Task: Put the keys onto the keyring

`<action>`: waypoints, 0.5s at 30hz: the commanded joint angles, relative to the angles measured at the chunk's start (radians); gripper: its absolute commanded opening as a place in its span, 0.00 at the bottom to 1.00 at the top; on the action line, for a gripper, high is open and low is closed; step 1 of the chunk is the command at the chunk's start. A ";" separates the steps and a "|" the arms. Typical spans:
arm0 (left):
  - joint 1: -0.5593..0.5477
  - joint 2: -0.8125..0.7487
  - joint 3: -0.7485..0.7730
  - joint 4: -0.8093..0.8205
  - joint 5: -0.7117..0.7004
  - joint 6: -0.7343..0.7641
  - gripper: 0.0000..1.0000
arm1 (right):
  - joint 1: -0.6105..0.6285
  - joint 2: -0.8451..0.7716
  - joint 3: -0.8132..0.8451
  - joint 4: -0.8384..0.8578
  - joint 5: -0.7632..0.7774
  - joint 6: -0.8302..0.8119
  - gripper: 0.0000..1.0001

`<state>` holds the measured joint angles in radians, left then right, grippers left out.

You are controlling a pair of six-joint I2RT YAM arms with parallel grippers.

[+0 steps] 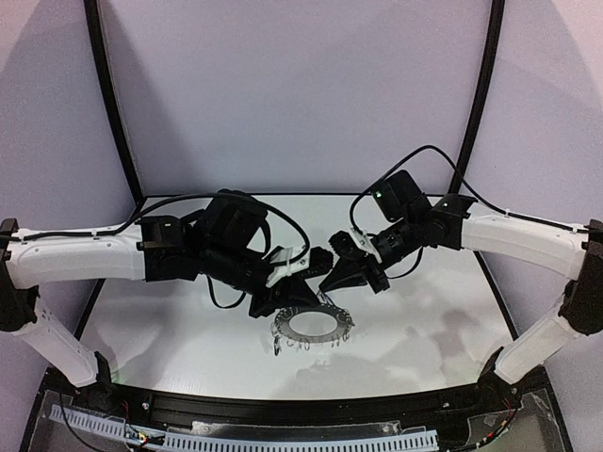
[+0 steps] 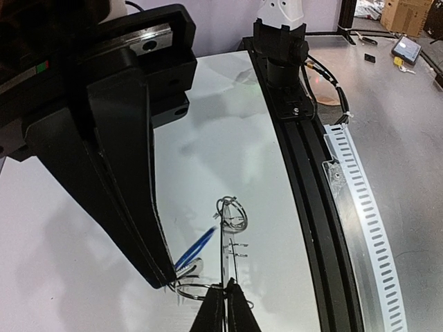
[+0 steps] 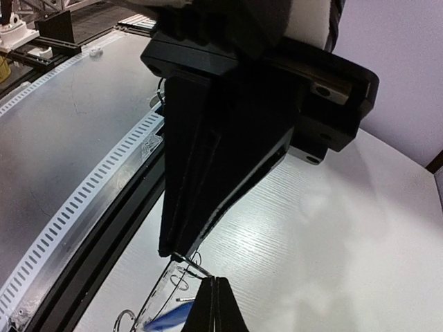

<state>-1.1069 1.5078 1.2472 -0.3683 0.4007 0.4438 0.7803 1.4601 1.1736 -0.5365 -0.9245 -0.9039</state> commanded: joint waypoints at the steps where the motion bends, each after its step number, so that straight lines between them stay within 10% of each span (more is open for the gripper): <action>1: -0.014 -0.065 0.021 0.041 0.095 -0.013 0.01 | -0.018 -0.020 0.057 -0.046 0.167 -0.144 0.00; 15: -0.014 -0.111 -0.093 0.206 0.032 -0.042 0.01 | -0.015 -0.004 0.184 -0.220 0.115 -0.301 0.37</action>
<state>-1.1221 1.4353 1.1732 -0.2440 0.4473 0.4076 0.7692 1.4662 1.3907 -0.7212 -0.7677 -1.2072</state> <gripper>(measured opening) 0.011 0.364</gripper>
